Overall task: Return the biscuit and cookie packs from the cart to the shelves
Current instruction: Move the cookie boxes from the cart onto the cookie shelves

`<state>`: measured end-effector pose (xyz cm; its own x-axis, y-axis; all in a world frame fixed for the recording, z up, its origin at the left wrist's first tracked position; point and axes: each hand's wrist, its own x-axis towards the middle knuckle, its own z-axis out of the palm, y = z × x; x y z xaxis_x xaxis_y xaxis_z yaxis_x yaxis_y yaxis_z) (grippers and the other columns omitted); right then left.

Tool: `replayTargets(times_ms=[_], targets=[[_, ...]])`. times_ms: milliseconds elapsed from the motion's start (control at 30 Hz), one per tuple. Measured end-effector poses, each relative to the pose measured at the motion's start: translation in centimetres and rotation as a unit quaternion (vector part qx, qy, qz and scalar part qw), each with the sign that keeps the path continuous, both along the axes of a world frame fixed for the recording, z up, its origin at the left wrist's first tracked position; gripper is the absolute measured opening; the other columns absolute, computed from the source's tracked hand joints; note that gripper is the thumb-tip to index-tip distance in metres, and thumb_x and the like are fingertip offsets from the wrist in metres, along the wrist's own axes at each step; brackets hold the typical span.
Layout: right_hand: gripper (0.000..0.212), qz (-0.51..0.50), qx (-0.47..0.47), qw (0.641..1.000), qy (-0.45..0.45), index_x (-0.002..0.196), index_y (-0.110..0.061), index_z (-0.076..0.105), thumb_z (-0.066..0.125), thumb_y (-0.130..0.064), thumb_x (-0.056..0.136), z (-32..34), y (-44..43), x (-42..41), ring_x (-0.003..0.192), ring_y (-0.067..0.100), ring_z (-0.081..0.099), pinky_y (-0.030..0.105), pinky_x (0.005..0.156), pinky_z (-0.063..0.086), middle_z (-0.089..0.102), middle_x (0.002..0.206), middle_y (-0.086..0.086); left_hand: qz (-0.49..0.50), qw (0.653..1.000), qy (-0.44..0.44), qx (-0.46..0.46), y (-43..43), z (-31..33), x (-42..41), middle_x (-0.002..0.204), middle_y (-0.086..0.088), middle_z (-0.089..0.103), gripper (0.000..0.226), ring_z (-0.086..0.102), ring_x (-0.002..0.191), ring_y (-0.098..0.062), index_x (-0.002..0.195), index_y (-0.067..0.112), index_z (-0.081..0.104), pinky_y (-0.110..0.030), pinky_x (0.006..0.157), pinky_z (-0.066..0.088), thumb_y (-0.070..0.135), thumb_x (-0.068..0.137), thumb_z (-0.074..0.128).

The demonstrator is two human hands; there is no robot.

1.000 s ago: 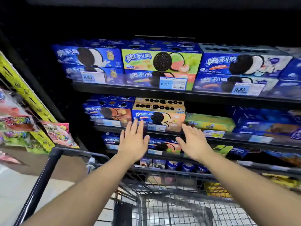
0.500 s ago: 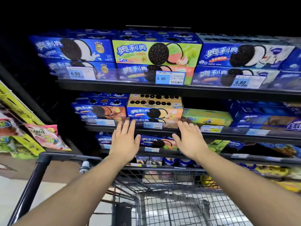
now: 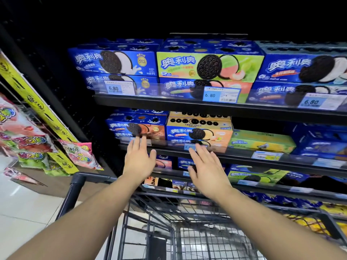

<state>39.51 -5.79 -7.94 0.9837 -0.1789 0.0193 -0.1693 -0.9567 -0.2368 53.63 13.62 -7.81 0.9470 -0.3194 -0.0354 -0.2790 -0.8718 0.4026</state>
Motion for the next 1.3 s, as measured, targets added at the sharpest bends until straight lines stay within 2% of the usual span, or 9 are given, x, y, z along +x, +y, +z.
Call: replayTargets(times_ms=[100, 200, 433, 633, 767, 867, 1133, 1300], targets=[[0.063, -0.007, -0.004, 1.0, 0.0, 0.161, -0.021, 0.012, 0.036, -0.039, 0.106, -0.5, 0.3, 0.4, 0.156, 0.02, 0.0, 0.042, 0.127, 0.003, -0.002, 0.169, 0.002, 0.027, 0.999, 0.03, -0.033, 0.2, 0.1, 0.7, 0.167, -0.014, 0.009, 0.067, 0.003, 0.154, -0.03, 0.16, 0.011, 0.015, -0.041, 0.124, 0.005, 0.039, 0.104, 0.041], [0.064, -0.007, -0.006, 1.0, 0.01, 0.161, -0.023, 0.009, 0.035, -0.039, 0.106, -0.8, 0.3, 0.7, 0.156, 0.02, 0.0, 0.042, 0.127, 0.003, -0.002, 0.169, 0.002, 0.022, 0.999, 0.027, -0.021, 0.3, 0.2, 1.3, 0.167, -0.014, 0.011, 0.066, 0.003, 0.154, -0.032, 0.159, 0.01, 0.016, -0.04, 0.124, 0.003, 0.037, 0.104, 0.041], [0.064, -0.007, -0.013, 1.0, 0.007, 0.161, -0.023, 0.011, 0.037, -0.039, 0.105, -0.8, -0.1, 1.5, 0.155, 0.022, 0.004, 0.042, 0.126, 0.004, 0.002, 0.168, 0.002, 0.02, 0.999, 0.02, -0.017, 0.5, -0.5, 1.7, 0.168, -0.01, 0.012, 0.065, 0.002, 0.154, -0.032, 0.159, 0.012, 0.016, -0.043, 0.125, 0.006, 0.037, 0.104, 0.04], [0.062, 0.008, -0.01, 1.0, 0.024, 0.161, -0.023, 0.012, 0.035, -0.037, 0.106, -0.5, -0.2, -0.8, 0.156, 0.02, -0.005, 0.041, 0.127, 0.002, -0.003, 0.169, 0.004, 0.002, 0.999, -0.008, 0.033, -0.3, 0.2, -0.9, 0.166, -0.012, 0.016, 0.064, 0.008, 0.153, -0.032, 0.159, 0.013, 0.02, -0.044, 0.124, 0.013, 0.037, 0.104, 0.041], [0.061, -0.021, -0.006, 0.999, 0.047, 0.161, -0.023, 0.014, 0.035, -0.037, 0.106, 1.3, -1.6, -4.5, 0.156, 0.021, -0.006, 0.042, 0.126, 0.001, -0.003, 0.169, 0.005, -0.071, 0.994, -0.033, 0.074, -1.3, 1.1, -5.4, 0.164, -0.01, 0.026, 0.059, 0.015, 0.152, -0.031, 0.156, 0.013, 0.03, -0.044, 0.124, 0.017, 0.036, 0.104, 0.04], [0.061, -0.069, 0.016, 0.996, 0.062, 0.161, -0.023, 0.014, 0.037, -0.036, 0.106, 3.7, -2.9, -8.7, 0.156, 0.021, -0.003, 0.042, 0.126, 0.002, 0.0, 0.169, 0.005, -0.117, 0.989, -0.02, 0.093, -2.3, 2.3, -9.2, 0.162, -0.009, 0.031, 0.054, 0.019, 0.151, -0.031, 0.154, 0.015, 0.037, -0.045, 0.123, 0.018, 0.036, 0.103, 0.04], [0.061, -0.188, 0.064, 0.978, 0.065, 0.159, -0.022, 0.022, 0.043, -0.039, 0.104, 9.1, -4.1, -22.4, 0.153, 0.022, 0.016, 0.042, 0.123, 0.02, 0.014, 0.168, 0.005, -0.245, 0.963, -0.024, 0.107, -5.1, 7.9, -19.9, 0.153, -0.007, 0.044, 0.052, 0.037, 0.142, -0.026, 0.149, 0.018, 0.043, -0.043, 0.117, 0.031, 0.04, 0.102, 0.038], [0.062, -0.251, 0.08, 0.961, 0.085, 0.16, -0.021, 0.021, 0.044, -0.04, 0.105, 12.3, -4.9, -30.3, 0.153, 0.025, 0.018, 0.042, 0.122, 0.024, 0.016, 0.167, 0.007, -0.322, 0.938, -0.05, 0.121, -8.3, 11.4, -25.9, 0.148, -0.006, 0.048, 0.052, 0.041, 0.138, -0.026, 0.148, 0.018, 0.043, -0.042, 0.115, 0.034, 0.041, 0.102, 0.037]])
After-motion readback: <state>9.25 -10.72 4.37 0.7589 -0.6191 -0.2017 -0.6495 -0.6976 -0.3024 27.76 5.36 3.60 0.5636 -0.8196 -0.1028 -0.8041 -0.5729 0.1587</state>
